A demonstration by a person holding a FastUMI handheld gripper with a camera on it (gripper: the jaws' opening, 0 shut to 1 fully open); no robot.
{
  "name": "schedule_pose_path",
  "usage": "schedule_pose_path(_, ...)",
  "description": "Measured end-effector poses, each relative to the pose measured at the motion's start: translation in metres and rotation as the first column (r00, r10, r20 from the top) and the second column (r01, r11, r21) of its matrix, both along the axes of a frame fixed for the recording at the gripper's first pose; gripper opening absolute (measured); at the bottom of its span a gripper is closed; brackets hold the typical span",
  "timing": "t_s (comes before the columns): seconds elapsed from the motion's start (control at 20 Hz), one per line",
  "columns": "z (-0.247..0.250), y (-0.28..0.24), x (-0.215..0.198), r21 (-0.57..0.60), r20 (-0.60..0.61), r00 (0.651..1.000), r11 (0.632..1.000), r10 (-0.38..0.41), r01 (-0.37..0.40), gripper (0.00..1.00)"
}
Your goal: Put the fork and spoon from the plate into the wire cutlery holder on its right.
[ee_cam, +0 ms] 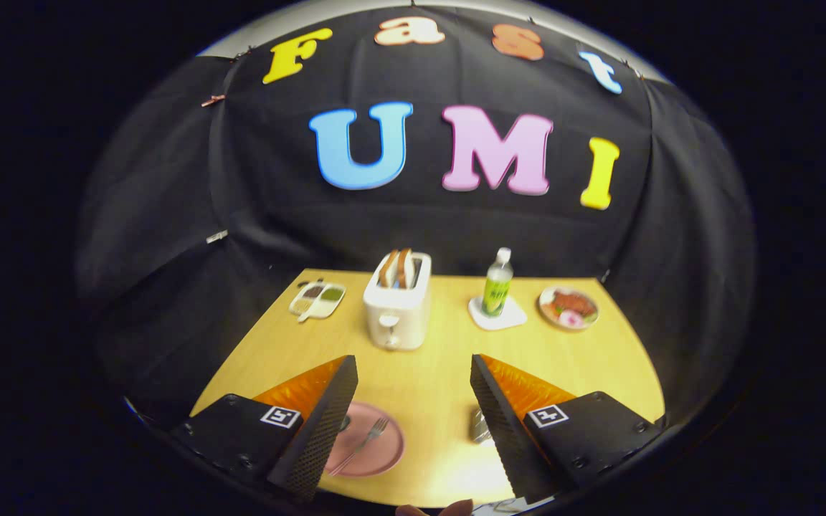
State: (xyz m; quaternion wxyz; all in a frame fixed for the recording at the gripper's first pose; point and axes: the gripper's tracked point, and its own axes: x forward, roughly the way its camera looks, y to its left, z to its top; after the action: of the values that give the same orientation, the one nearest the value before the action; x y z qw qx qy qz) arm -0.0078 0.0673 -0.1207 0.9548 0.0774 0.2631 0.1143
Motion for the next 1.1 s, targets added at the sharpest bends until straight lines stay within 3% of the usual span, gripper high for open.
schedule_pose_path(0.15,-0.051,0.033,-0.022,0.094,-0.240,0.966,0.992,0.100,-0.080,0.98)
schedule_pose_path(0.4,-0.126,0.073,-0.052,0.161,-0.489,0.847,0.976,0.209,-0.148,0.98)
schedule_pose_path(0.55,-0.168,0.091,-0.063,0.173,-0.609,0.765,0.976,0.209,-0.129,0.96)
schedule_pose_path(0.65,-0.188,0.097,-0.063,0.164,-0.652,0.730,0.978,0.207,-0.131,0.95)
schedule_pose_path(0.95,-0.240,0.113,-0.070,0.097,-0.739,0.656,0.987,0.156,-0.126,0.90)
schedule_pose_path(1.1,-0.258,0.118,-0.076,0.060,-0.766,0.630,0.990,0.127,-0.127,0.79)
